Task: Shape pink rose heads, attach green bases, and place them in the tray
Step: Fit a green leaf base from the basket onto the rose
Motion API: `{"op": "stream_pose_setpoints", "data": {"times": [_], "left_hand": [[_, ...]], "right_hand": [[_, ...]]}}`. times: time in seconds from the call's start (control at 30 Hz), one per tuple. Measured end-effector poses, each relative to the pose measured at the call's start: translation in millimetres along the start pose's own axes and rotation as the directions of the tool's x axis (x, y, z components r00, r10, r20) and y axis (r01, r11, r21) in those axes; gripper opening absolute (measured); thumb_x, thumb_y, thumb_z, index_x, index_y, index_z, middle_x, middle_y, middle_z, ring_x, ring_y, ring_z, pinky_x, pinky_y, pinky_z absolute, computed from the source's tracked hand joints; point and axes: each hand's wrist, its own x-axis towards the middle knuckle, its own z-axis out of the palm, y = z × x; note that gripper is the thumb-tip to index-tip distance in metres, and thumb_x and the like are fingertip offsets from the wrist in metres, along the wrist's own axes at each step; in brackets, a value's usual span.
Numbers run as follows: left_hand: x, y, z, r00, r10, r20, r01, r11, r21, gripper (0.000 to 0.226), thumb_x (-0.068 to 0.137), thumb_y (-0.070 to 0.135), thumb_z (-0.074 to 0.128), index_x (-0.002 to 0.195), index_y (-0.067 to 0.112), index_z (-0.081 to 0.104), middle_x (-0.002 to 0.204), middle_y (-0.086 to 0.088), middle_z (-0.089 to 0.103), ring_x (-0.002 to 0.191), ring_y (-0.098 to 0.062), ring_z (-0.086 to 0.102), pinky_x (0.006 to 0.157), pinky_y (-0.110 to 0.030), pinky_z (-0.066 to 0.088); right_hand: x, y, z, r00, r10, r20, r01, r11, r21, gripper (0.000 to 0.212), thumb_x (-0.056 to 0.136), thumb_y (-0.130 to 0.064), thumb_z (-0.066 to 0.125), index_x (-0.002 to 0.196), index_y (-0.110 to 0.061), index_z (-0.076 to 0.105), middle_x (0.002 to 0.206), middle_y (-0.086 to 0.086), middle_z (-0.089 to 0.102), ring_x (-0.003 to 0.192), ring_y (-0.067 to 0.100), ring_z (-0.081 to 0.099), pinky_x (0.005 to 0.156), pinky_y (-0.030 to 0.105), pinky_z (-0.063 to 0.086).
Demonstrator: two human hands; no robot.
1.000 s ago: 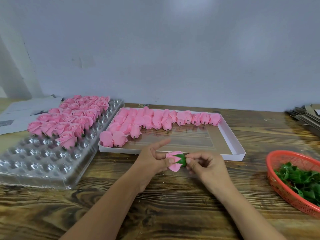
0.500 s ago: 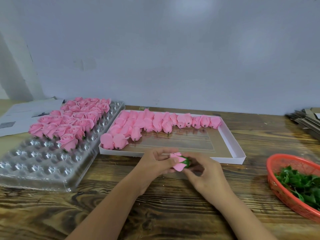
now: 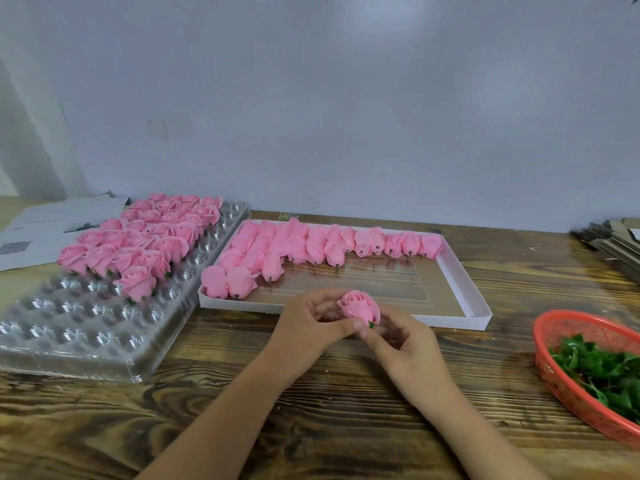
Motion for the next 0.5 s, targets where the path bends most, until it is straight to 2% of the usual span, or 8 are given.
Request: {"op": "stream_pose_setpoints", "data": {"times": [0.07, 0.13, 0.23, 0.3, 0.4, 0.5], "left_hand": [[-1, 0, 2, 0.999, 0.027, -0.018, -0.025, 0.993, 0.116, 0.044, 0.079, 0.021, 0.085, 0.114, 0.04, 0.068, 0.104, 0.018, 0.077, 0.099, -0.001, 0.07, 0.09, -0.018, 0.053], [-3, 0, 5, 0.997, 0.065, -0.043, -0.056, 0.982, 0.183, 0.048, 0.078, 0.024, 0.087, 0.111, 0.05, 0.064, 0.105, 0.028, 0.073, 0.1, 0.007, 0.067, 0.083, -0.008, 0.049], [-4, -1, 10, 0.99, 0.127, -0.063, -0.108, 0.965, 0.238, 0.05, 0.078, 0.025, 0.086, 0.105, 0.058, 0.06, 0.103, 0.041, 0.068, 0.102, 0.016, 0.063, 0.079, 0.001, 0.042], [-4, 0, 12, 0.988, 0.143, -0.065, -0.122, 0.96, 0.252, 0.052, 0.079, 0.026, 0.085, 0.106, 0.062, 0.058, 0.102, 0.046, 0.065, 0.104, 0.019, 0.061, 0.082, 0.002, 0.041], [-6, -1, 15, 0.987, 0.154, -0.048, -0.132, 0.943, 0.304, 0.054, 0.082, 0.029, 0.083, 0.106, 0.068, 0.052, 0.099, 0.054, 0.058, 0.105, 0.023, 0.057, 0.083, 0.003, 0.04], [-7, -1, 18, 0.984, 0.176, -0.018, -0.159, 0.923, 0.349, 0.06, 0.085, 0.029, 0.08, 0.105, 0.075, 0.048, 0.102, 0.056, 0.056, 0.1, 0.022, 0.058, 0.078, 0.002, 0.04]], "right_hand": [[-2, 1, 0, 0.999, -0.047, 0.01, 0.048, 0.975, -0.217, 0.038, 0.092, -0.027, 0.07, 0.126, -0.042, 0.063, 0.108, -0.027, 0.071, 0.097, 0.002, 0.068, 0.082, 0.014, 0.052], [-2, 2, 0, 0.997, -0.075, 0.024, 0.079, 0.944, -0.322, 0.039, 0.094, -0.031, 0.067, 0.129, -0.045, 0.061, 0.109, -0.03, 0.068, 0.098, -0.001, 0.065, 0.081, 0.014, 0.051], [-3, 1, 2, 0.997, -0.063, 0.048, 0.076, 0.925, -0.372, 0.035, 0.094, -0.046, 0.052, 0.129, -0.049, 0.055, 0.108, -0.024, 0.067, 0.096, 0.0, 0.063, 0.079, 0.021, 0.053], [-4, 1, 3, 0.998, -0.037, 0.058, 0.058, 0.912, -0.405, 0.039, 0.094, -0.051, 0.043, 0.131, -0.044, 0.052, 0.112, -0.022, 0.064, 0.099, -0.001, 0.06, 0.081, 0.027, 0.054], [-5, 2, 5, 0.996, -0.026, 0.082, 0.06, 0.892, -0.447, 0.037, 0.098, -0.042, 0.045, 0.135, -0.041, 0.045, 0.118, -0.023, 0.056, 0.106, -0.005, 0.055, 0.087, 0.023, 0.051], [-6, 4, 4, 0.996, -0.025, 0.088, 0.065, 0.869, -0.49, 0.038, 0.098, -0.039, 0.051, 0.134, -0.042, 0.041, 0.119, -0.024, 0.053, 0.107, -0.007, 0.052, 0.082, 0.014, 0.047]]}}
